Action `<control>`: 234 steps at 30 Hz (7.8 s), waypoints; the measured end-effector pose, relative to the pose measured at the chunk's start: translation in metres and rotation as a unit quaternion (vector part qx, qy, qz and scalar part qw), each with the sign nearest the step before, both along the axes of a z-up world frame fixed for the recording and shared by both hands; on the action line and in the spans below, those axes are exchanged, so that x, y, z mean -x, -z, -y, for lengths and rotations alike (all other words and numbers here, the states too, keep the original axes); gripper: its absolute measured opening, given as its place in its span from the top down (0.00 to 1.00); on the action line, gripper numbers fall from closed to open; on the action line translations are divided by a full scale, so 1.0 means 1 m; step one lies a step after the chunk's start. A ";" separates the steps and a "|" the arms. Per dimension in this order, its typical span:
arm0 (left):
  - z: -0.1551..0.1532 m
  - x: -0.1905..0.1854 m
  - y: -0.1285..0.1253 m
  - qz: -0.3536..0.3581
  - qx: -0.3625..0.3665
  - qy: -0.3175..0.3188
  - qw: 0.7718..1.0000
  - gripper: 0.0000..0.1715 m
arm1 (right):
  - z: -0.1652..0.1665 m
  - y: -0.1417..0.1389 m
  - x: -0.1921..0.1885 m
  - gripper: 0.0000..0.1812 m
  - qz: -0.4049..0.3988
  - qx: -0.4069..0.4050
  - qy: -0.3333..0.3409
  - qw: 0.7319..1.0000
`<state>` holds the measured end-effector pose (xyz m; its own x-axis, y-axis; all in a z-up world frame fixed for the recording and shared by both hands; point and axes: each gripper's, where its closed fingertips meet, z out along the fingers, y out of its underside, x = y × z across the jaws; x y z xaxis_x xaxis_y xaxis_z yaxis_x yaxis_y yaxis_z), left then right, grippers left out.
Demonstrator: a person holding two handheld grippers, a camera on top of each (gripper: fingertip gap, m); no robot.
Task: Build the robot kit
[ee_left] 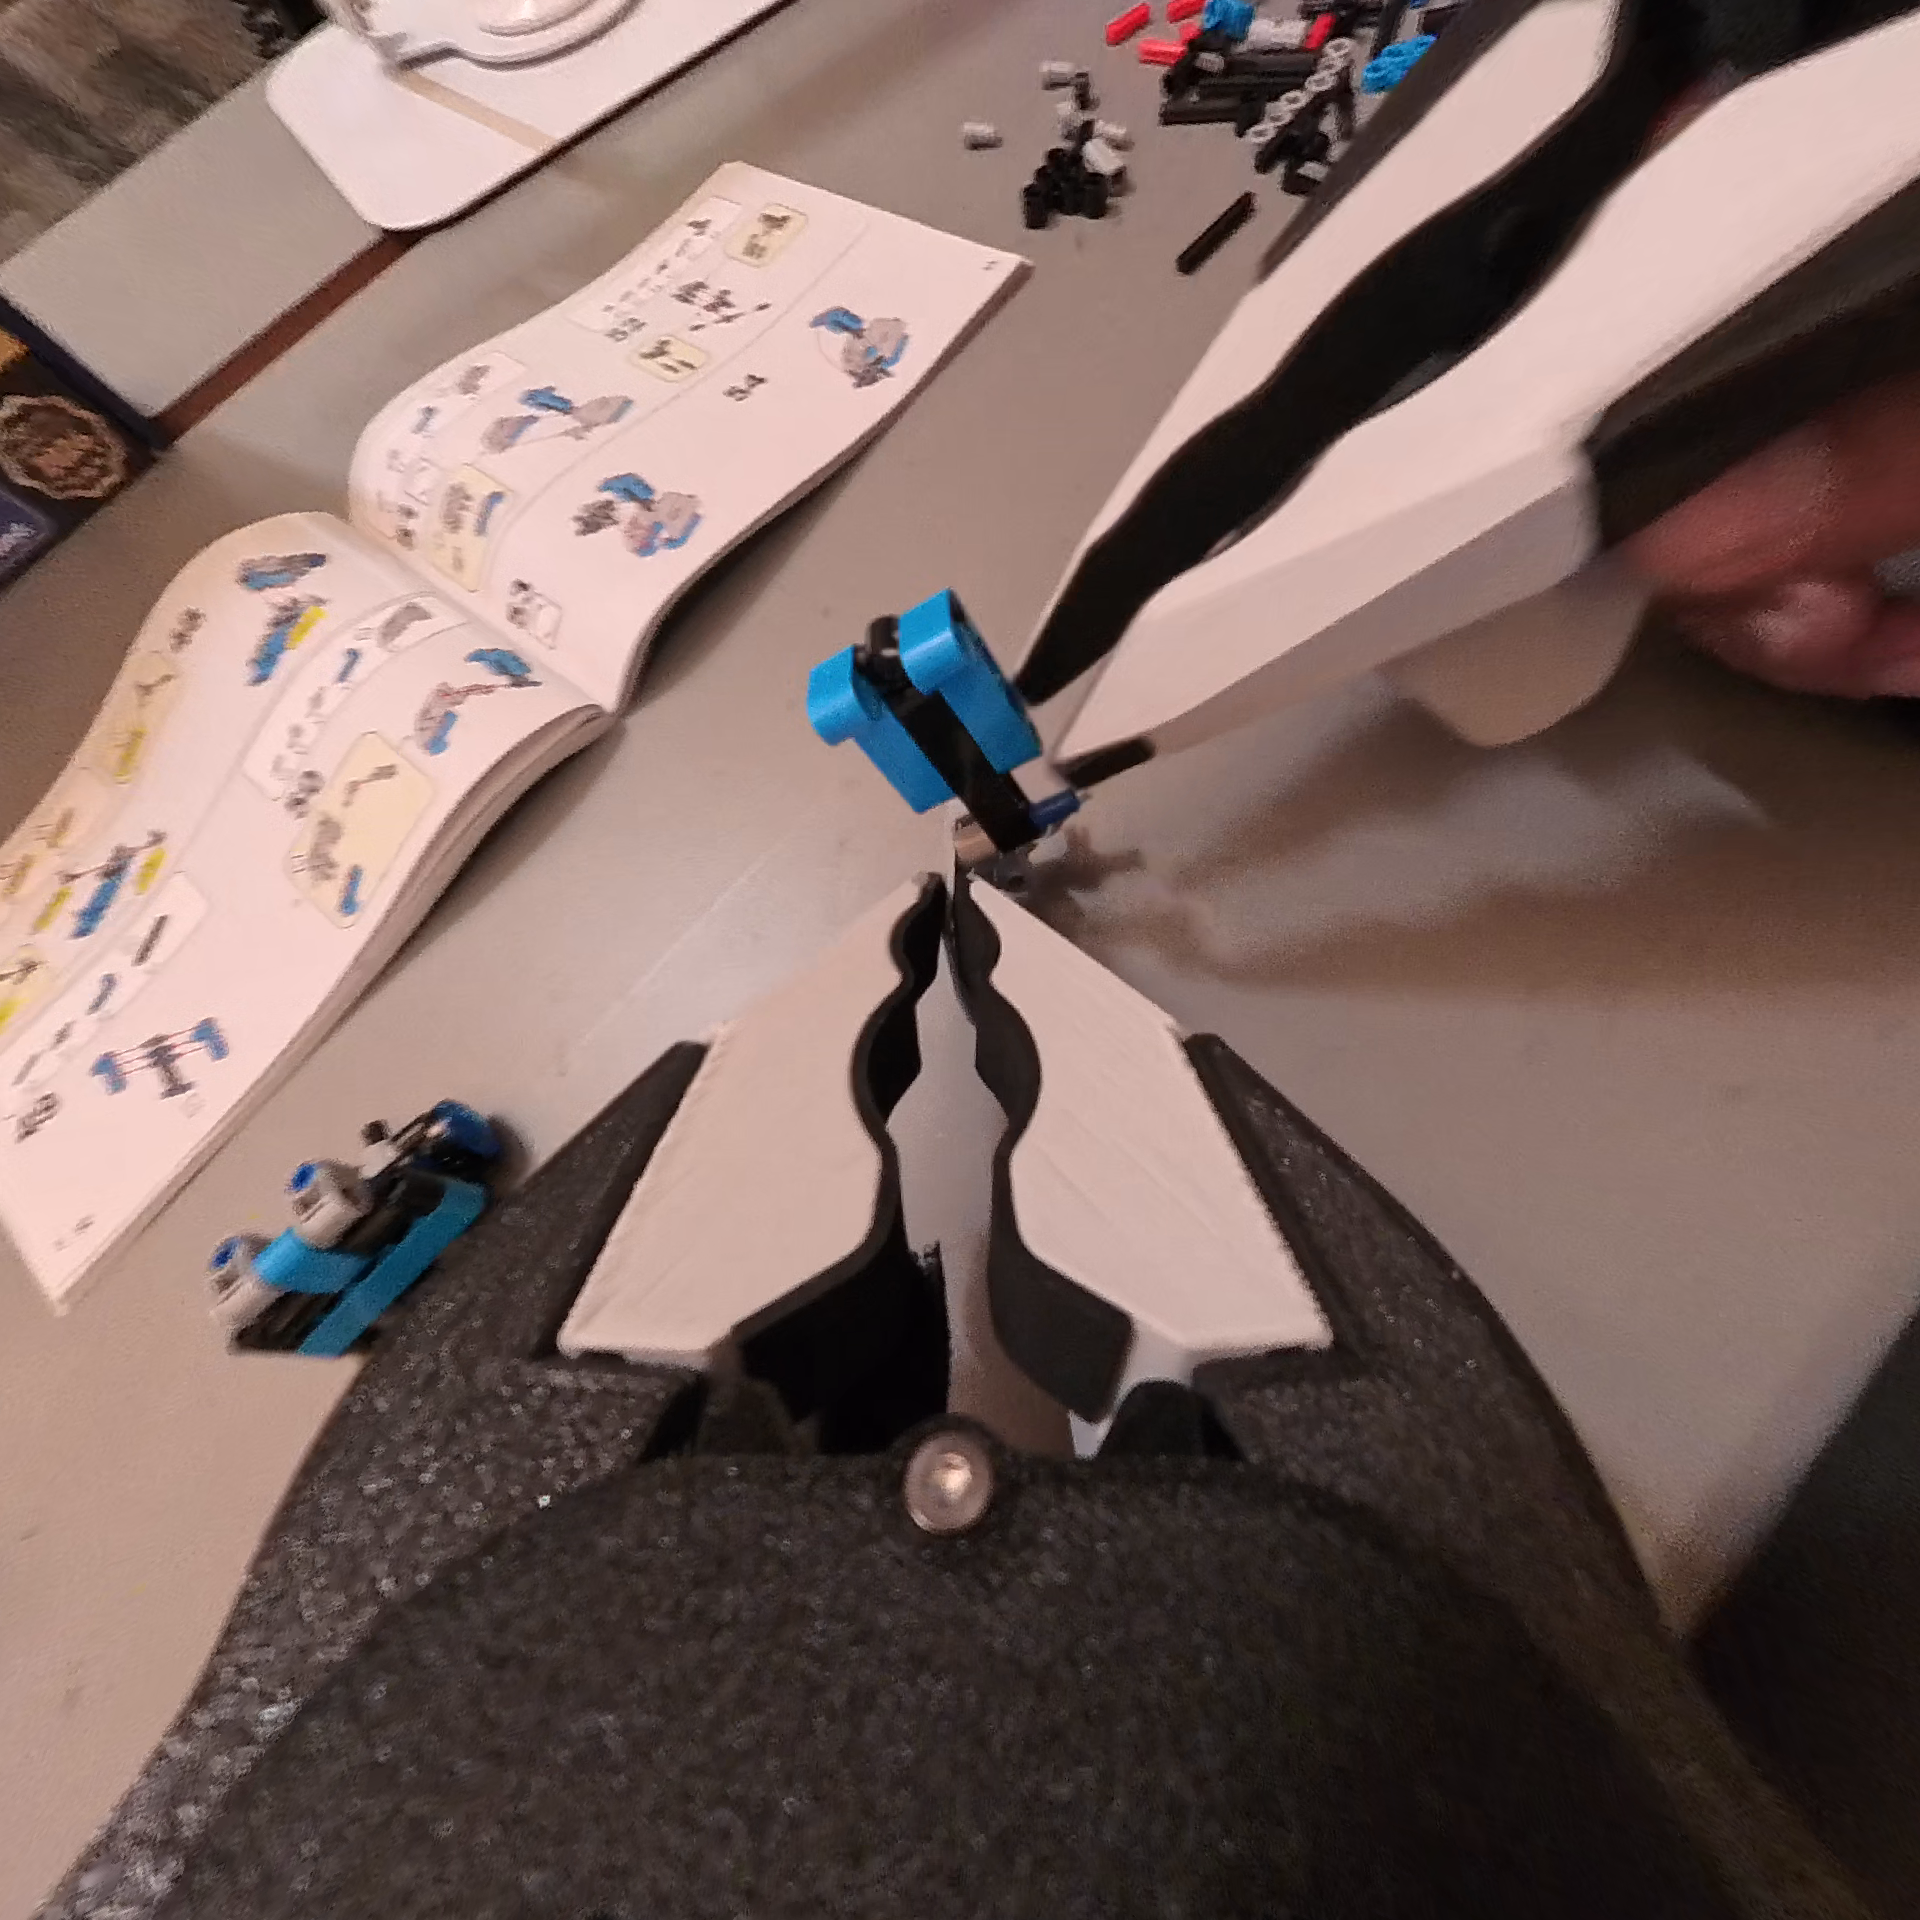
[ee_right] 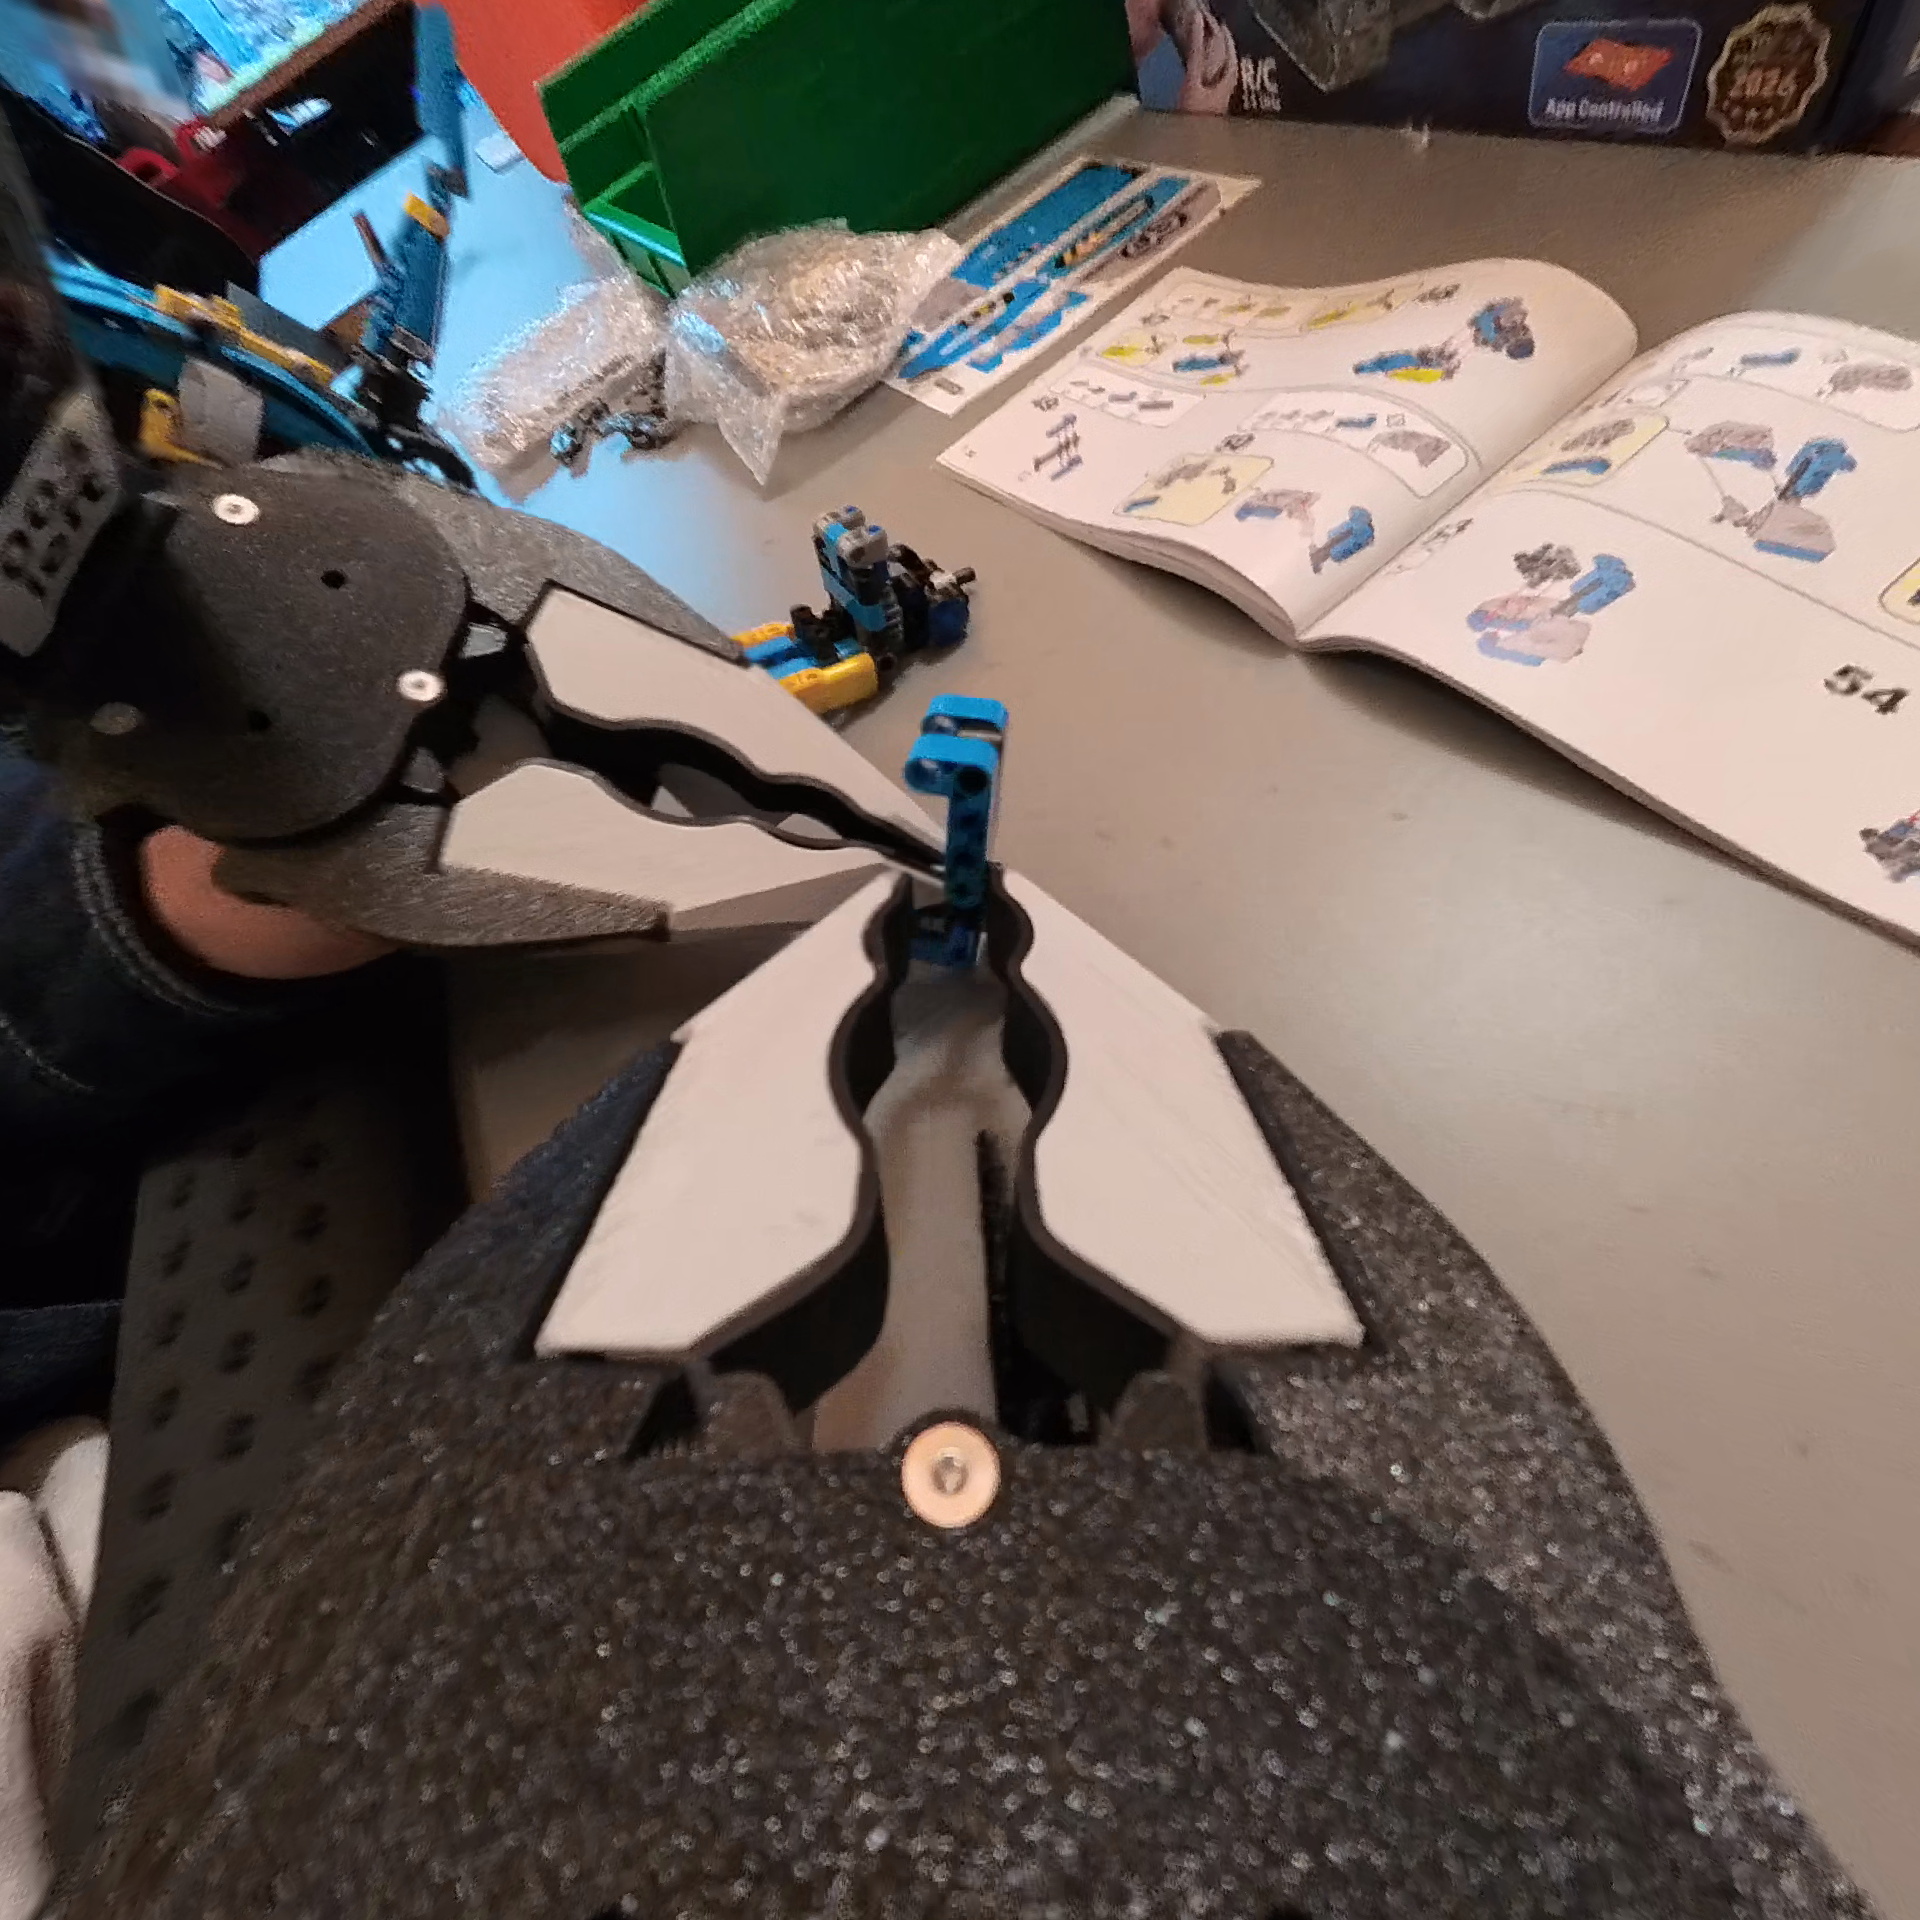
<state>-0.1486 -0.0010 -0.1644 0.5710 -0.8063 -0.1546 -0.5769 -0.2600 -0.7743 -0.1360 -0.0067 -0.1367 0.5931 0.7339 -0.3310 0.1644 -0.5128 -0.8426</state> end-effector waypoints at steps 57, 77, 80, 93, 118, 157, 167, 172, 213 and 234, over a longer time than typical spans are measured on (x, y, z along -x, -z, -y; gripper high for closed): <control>-0.038 0.039 0.006 -0.027 -0.016 -0.078 0.996 0.98 | -0.017 0.013 -0.060 0.88 0.006 0.064 0.044 0.997; -0.010 0.025 0.016 0.066 0.125 -0.053 0.988 0.94 | -0.001 0.015 -0.166 0.84 0.082 -0.017 0.196 0.977; -0.011 0.028 0.022 0.040 0.118 -0.060 0.990 0.93 | 0.020 0.002 -0.199 0.84 0.091 -0.023 0.238 0.967; -0.030 0.043 -0.013 0.075 0.021 -0.106 0.991 0.90 | 0.106 0.007 -0.444 0.78 0.145 0.016 0.425 0.893; -0.036 0.048 -0.022 0.102 0.005 -0.114 0.988 0.90 | 0.075 0.003 -0.460 0.96 0.288 -0.038 0.396 0.871; -0.027 0.040 -0.022 0.114 0.022 -0.091 0.989 0.90 | 0.049 -0.003 -0.319 0.82 0.154 -0.040 0.314 0.936; -0.030 0.044 -0.020 0.124 0.038 -0.101 0.986 0.90 | 0.020 0.032 -0.315 0.81 0.208 0.002 0.311 0.927; -0.029 0.043 -0.020 0.124 0.037 -0.098 0.987 0.90 | 0.020 0.042 -0.316 0.80 0.222 0.013 0.307 0.925; -0.027 0.040 -0.024 0.138 0.044 -0.090 0.985 0.91 | 0.026 0.000 -0.090 0.85 0.118 -0.071 0.052 0.989; -0.026 0.039 -0.022 0.138 0.053 -0.090 0.985 0.90 | -0.127 0.024 -0.230 0.88 0.237 -0.013 0.181 0.954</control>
